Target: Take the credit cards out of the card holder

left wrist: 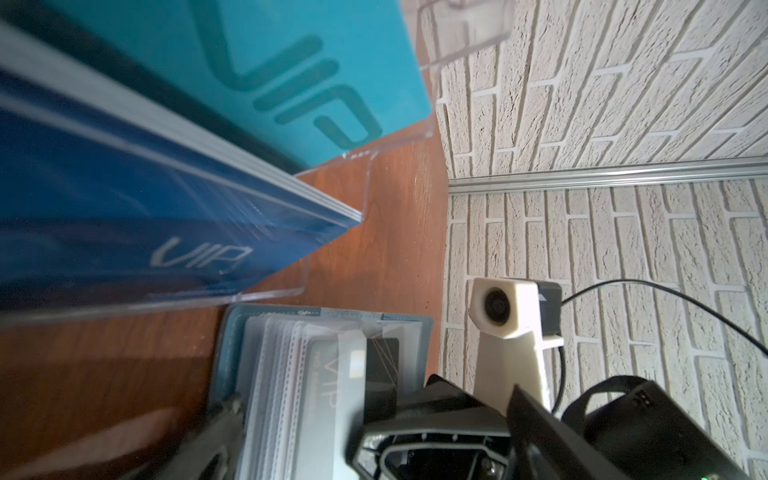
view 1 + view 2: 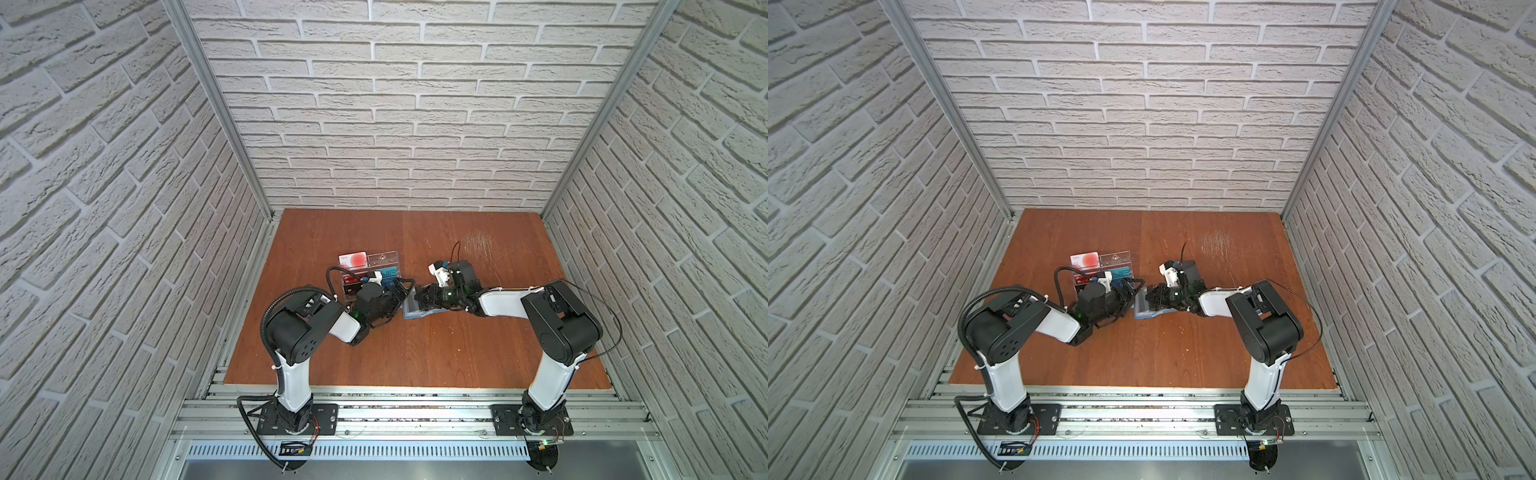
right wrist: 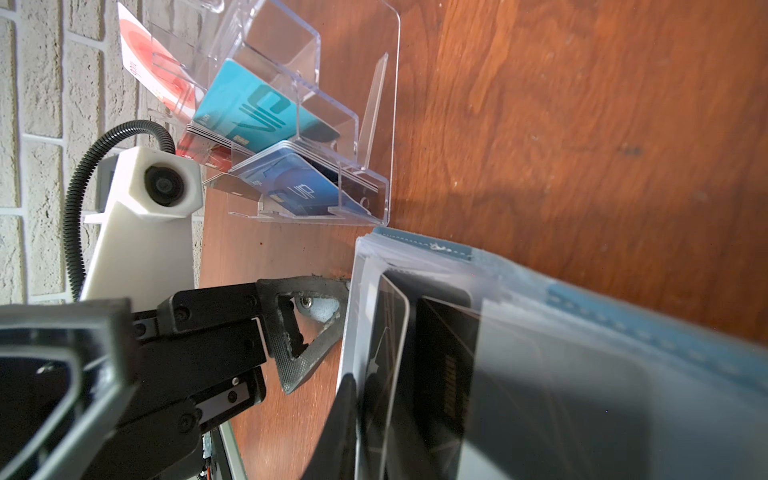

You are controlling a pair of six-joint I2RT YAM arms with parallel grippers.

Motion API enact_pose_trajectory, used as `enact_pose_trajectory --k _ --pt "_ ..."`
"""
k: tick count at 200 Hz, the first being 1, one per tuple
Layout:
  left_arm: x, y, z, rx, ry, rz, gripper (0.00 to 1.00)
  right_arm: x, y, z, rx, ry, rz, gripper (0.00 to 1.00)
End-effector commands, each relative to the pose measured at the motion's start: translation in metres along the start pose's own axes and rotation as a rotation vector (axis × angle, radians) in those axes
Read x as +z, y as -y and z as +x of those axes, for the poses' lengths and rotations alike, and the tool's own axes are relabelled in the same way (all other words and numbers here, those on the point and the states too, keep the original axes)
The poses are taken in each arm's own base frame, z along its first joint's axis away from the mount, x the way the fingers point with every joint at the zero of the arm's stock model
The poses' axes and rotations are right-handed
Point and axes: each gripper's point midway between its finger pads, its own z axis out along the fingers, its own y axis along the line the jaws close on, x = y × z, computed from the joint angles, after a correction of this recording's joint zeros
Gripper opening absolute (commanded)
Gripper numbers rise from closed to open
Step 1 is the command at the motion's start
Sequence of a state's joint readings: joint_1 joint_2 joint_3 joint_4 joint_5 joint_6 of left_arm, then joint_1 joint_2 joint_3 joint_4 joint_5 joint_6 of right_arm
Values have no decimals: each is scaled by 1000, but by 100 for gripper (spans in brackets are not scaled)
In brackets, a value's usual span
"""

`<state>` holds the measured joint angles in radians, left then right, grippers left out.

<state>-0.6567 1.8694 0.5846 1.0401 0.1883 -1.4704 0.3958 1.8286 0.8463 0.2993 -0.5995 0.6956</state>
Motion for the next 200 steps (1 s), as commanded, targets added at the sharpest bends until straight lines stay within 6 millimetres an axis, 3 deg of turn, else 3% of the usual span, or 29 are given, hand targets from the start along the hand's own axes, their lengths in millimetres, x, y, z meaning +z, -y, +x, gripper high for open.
enact_pose_trajectory --k 1,137,200 --pt "-3 -24 6 -15 -19 -55 98 -12 -16 -10 -41 39 -51 14" --pt "-3 -26 6 -15 -18 -62 98 -21 -6 -15 -4 64 -35 14" --pt "-4 -26 6 -16 -17 -62 98 -22 -3 -16 10 67 -38 7"
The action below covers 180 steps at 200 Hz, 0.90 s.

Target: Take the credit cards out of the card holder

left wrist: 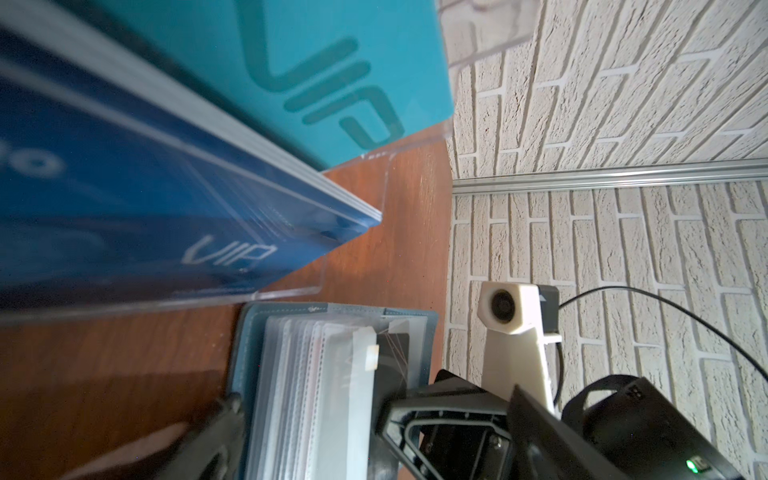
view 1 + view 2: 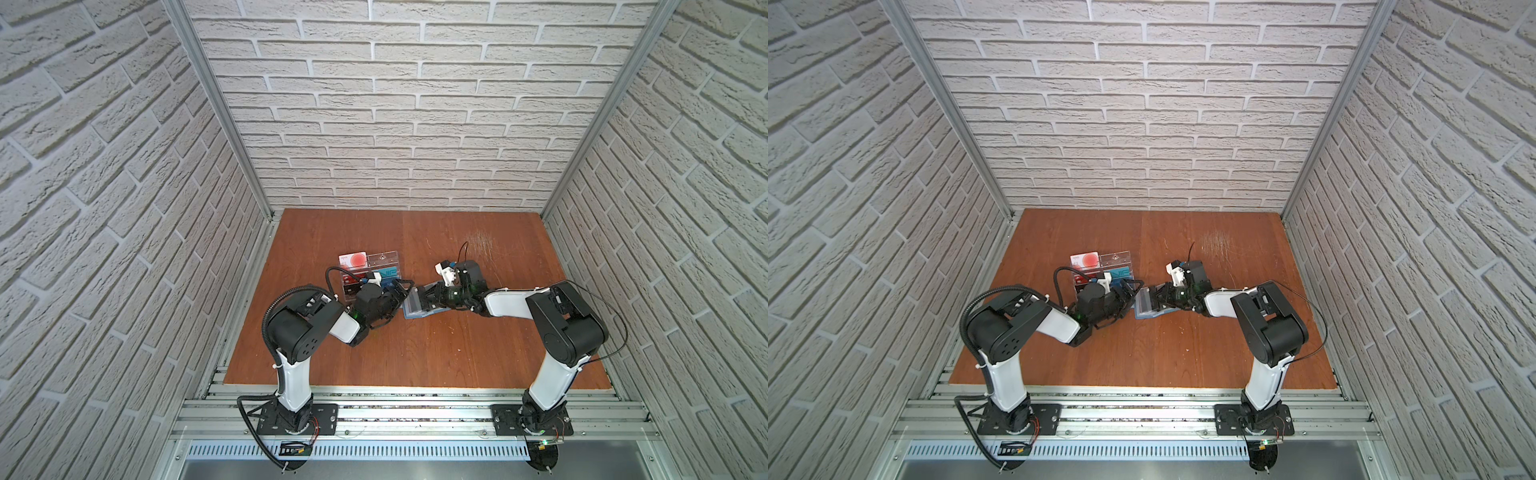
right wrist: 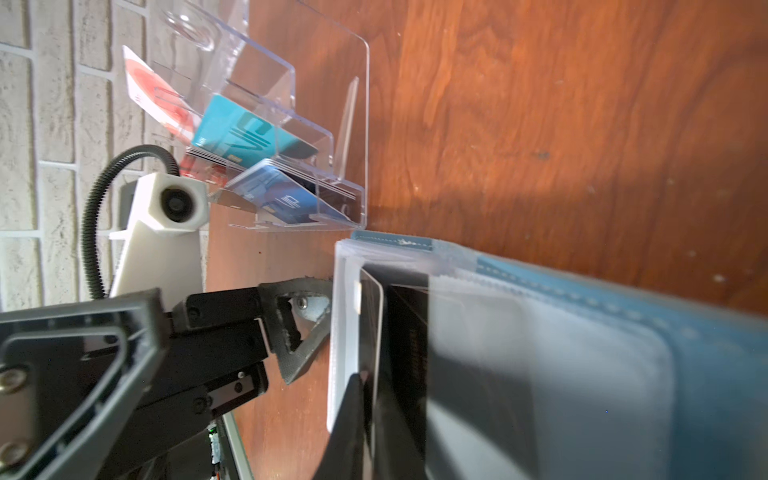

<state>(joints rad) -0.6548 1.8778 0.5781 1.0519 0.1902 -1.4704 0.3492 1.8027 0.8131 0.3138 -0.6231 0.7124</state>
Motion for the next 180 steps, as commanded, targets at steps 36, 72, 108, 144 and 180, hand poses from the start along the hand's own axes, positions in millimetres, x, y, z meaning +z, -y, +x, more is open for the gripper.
enact_pose_trajectory --k 36,72,108,144,180 --pt "-4 -22 6 -12 -15 -58 98 -12 -9 -12 -24 46 -20 6" --pt "-5 -22 6 -12 -16 -63 98 -18 -5 -15 -23 60 0 6" --pt "-5 -20 6 -8 -17 -61 98 -21 -3 -16 -24 66 12 6" --pt "-6 -18 4 -3 -15 -64 98 -23 0 -17 -20 67 24 6" --pt "-7 -17 4 -1 -14 -63 98 -26 4 -18 -20 73 44 6"
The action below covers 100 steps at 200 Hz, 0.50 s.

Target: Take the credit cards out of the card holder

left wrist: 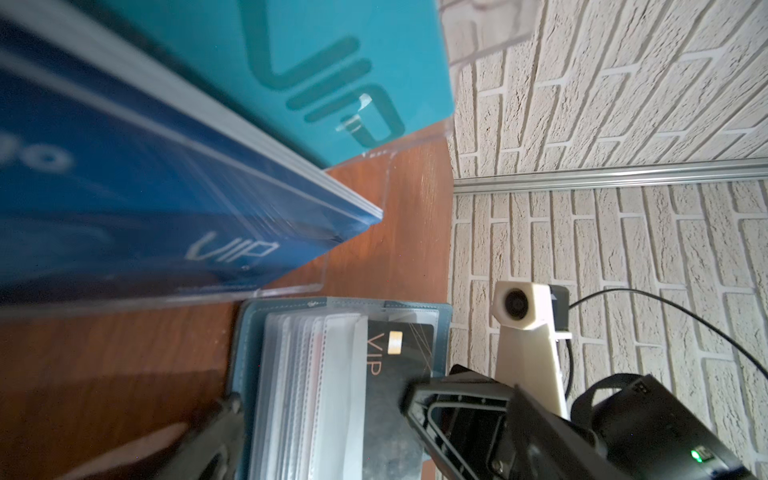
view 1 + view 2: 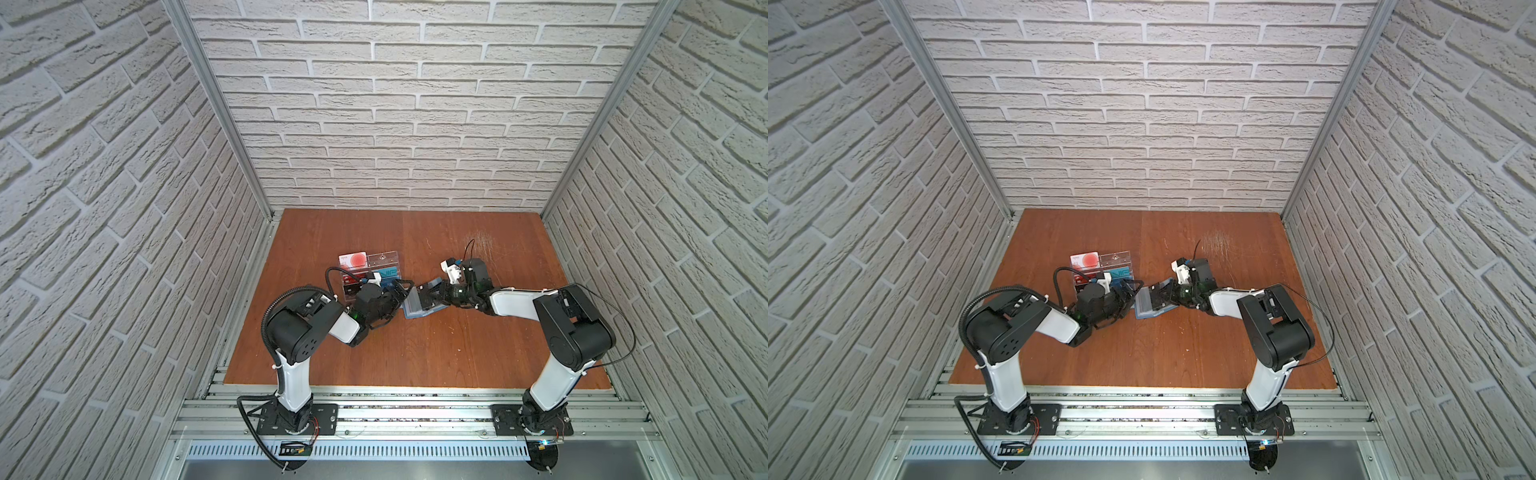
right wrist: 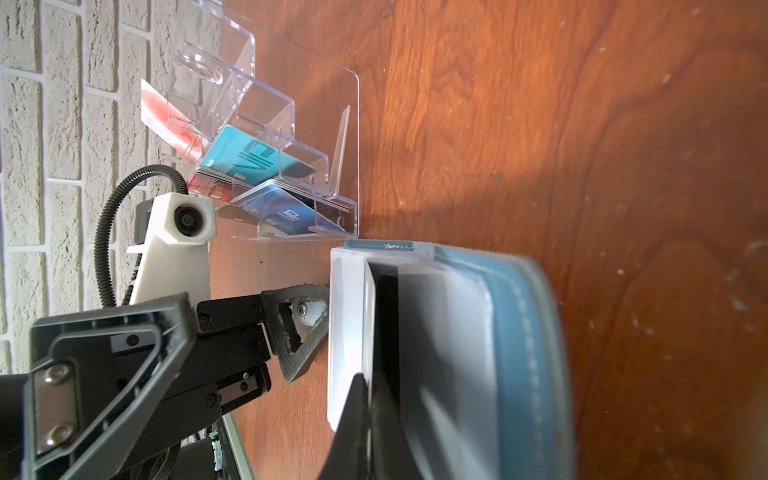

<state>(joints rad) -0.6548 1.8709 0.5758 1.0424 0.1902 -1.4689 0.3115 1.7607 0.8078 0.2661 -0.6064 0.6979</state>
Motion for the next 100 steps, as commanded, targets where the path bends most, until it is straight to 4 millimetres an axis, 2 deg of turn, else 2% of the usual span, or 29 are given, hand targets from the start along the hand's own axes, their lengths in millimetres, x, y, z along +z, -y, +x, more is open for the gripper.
enact_pose_trajectory --k 1,37,100 --pt "-6 -16 4 -1 -13 -58 98 -11 -3 -9 -33 41 14 6" --pt "-6 -17 3 4 -13 -62 98 -14 -1 -10 -36 49 22 6" --pt "-9 -7 0 45 -20 -77 98 -20 -2 -13 -44 74 28 6"
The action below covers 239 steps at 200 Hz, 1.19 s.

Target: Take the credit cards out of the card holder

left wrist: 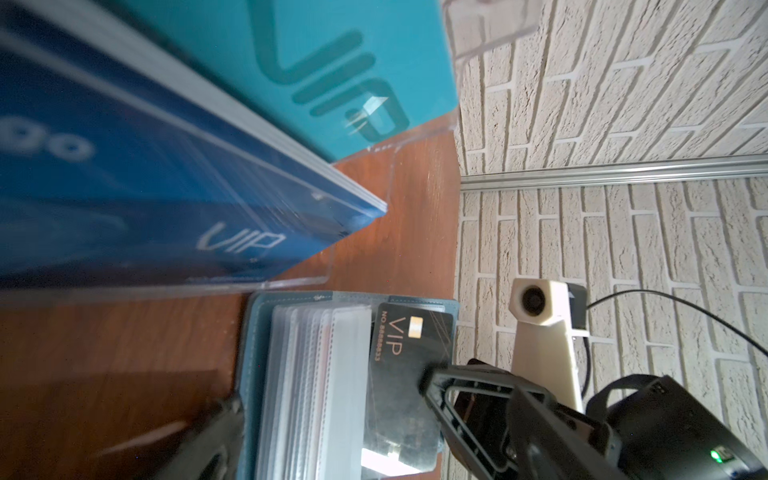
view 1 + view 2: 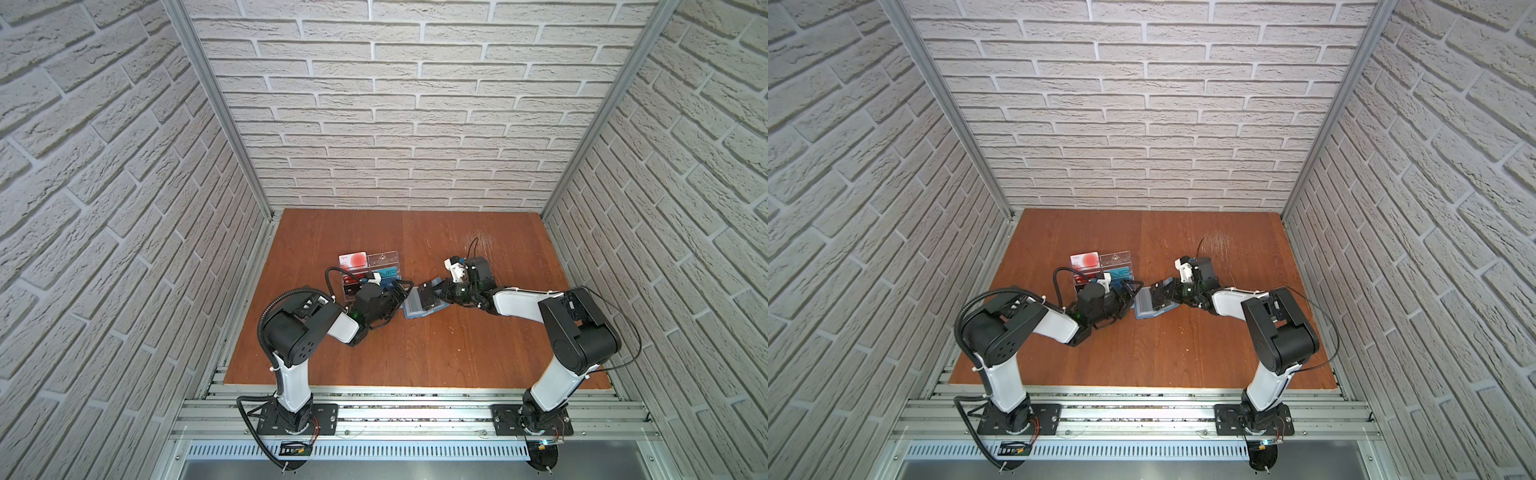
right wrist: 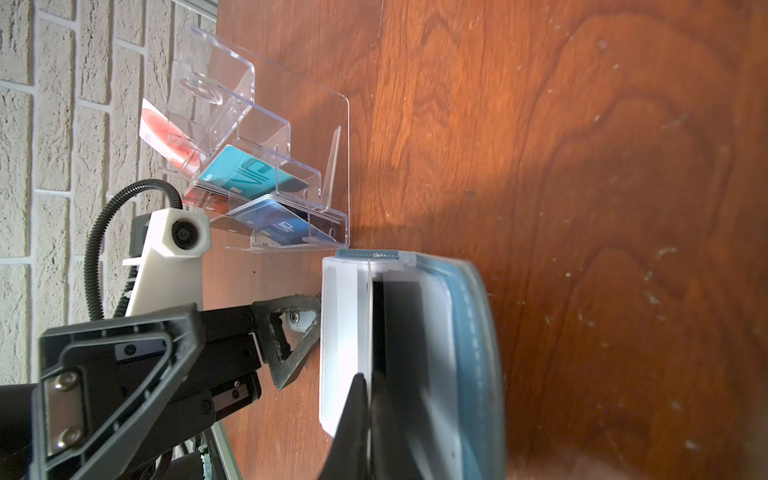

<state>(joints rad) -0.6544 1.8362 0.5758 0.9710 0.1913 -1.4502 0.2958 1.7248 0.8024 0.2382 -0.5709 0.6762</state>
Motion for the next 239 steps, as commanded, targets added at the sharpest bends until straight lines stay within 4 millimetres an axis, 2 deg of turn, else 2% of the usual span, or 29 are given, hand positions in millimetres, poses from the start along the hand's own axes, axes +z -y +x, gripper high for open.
enact_pose_trajectory --k 1,95,141,175,208,239 --pt "-5 -5 -1 35 -10 -44 98 -11 -5 -5 -29 38 -4 6" --pt "-16 19 -9 127 -11 -58 98 -18 -10 -9 -54 63 -7 6" --pt "-34 30 -14 218 4 -104 98 -29 -14 -13 -95 96 20 6" --pt "-50 46 -22 298 22 -137 98 -37 -18 -14 -146 120 58 6" --pt "-72 53 -28 342 56 -164 98 -42 -37 -13 -245 128 106 6" --pt "-95 49 -37 333 89 -170 98 -43 -67 -10 -355 108 130 6"
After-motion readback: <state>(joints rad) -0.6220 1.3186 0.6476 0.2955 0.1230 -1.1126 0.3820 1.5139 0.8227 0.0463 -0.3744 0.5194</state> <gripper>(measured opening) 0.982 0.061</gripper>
